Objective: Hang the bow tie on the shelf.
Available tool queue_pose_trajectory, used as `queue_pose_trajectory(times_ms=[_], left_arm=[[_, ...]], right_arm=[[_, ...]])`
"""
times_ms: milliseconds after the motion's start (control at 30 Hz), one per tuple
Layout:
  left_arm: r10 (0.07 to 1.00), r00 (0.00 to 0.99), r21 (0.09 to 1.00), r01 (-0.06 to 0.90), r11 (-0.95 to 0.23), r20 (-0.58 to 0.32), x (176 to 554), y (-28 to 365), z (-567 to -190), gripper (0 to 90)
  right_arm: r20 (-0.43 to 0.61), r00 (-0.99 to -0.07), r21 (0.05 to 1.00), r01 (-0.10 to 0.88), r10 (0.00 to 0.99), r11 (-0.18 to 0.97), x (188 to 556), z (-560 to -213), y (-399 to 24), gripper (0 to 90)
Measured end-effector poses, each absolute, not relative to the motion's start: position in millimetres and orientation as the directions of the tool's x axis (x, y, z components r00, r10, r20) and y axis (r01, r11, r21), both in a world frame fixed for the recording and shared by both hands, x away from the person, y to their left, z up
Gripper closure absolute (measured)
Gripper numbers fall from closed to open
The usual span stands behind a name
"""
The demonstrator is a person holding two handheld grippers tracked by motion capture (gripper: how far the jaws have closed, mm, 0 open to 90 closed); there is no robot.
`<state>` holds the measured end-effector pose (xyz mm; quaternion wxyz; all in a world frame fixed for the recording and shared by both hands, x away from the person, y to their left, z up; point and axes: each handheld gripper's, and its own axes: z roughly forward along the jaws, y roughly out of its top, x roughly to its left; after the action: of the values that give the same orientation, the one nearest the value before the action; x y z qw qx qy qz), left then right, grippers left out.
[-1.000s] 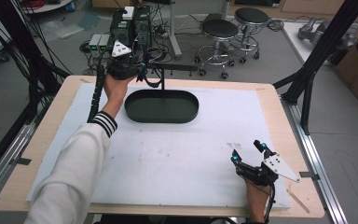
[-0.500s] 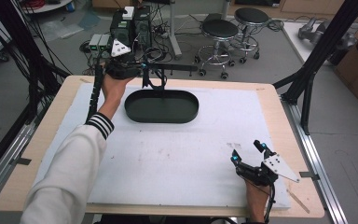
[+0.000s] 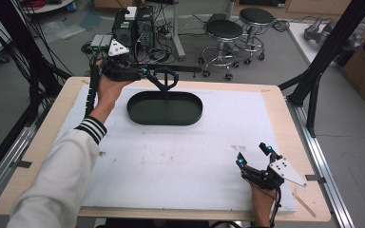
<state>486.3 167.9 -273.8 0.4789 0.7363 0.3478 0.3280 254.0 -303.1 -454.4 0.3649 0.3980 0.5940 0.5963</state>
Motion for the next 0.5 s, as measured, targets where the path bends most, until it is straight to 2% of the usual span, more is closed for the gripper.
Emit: queue_pose_trajectory(times_ms=[267,500], left_arm=[[0.788,0.608,0.95,0.181,-0.254,0.094,467,186,-270,17.7],[0.756,0.653,0.96,0.18,-0.217,0.049,430,221,-292,17.3]], right_arm=[[0.035,-0.42,0.999,0.037,0.907,-0.021,254,-454,-302,9.0],[0.036,-0.417,0.999,0.039,0.908,-0.022,253,-454,-302,9.0]])
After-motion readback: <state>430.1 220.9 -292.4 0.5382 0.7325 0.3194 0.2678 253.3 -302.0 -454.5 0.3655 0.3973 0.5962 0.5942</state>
